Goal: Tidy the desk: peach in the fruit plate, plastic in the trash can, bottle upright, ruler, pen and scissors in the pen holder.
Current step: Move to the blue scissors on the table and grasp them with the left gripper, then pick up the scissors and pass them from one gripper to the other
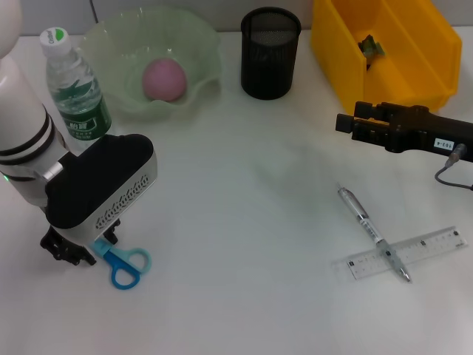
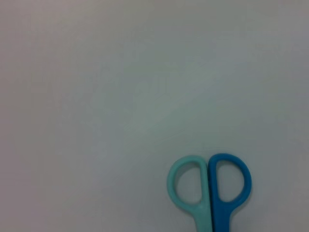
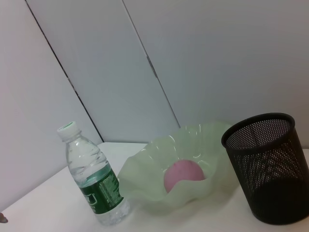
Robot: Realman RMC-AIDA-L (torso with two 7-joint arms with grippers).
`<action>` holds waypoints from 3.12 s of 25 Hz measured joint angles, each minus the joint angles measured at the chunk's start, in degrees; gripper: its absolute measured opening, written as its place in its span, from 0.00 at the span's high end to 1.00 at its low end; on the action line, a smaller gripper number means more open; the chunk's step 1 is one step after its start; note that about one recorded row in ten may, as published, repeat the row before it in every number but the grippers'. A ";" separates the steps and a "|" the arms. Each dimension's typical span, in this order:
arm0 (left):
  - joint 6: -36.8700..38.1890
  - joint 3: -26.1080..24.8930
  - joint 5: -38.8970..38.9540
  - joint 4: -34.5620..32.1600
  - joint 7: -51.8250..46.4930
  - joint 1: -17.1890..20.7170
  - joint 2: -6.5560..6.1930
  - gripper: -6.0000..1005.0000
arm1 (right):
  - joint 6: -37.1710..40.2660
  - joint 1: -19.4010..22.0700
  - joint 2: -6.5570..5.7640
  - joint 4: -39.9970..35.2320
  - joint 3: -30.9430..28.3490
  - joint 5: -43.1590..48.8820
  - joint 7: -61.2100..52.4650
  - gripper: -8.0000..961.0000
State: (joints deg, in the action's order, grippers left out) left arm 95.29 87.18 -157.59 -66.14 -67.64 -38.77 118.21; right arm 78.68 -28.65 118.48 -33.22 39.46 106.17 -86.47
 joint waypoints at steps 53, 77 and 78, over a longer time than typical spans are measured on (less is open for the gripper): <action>-0.20 2.53 0.00 0.05 -0.12 -0.17 0.09 0.73 | 0.07 0.36 -0.09 -0.09 0.00 0.00 -0.02 0.35; 6.67 -5.03 1.41 -0.87 4.23 -1.55 0.08 0.77 | 0.23 0.55 -0.09 -0.53 -0.01 0.00 -0.15 0.37; 8.07 -7.36 1.96 -0.54 5.11 -2.12 0.08 0.77 | 0.31 0.59 -0.09 -0.53 -0.01 0.01 -0.15 0.37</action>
State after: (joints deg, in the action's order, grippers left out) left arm 103.37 79.81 -155.62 -66.68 -62.53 -40.89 118.29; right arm 79.00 -28.06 118.39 -33.75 39.45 106.17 -86.61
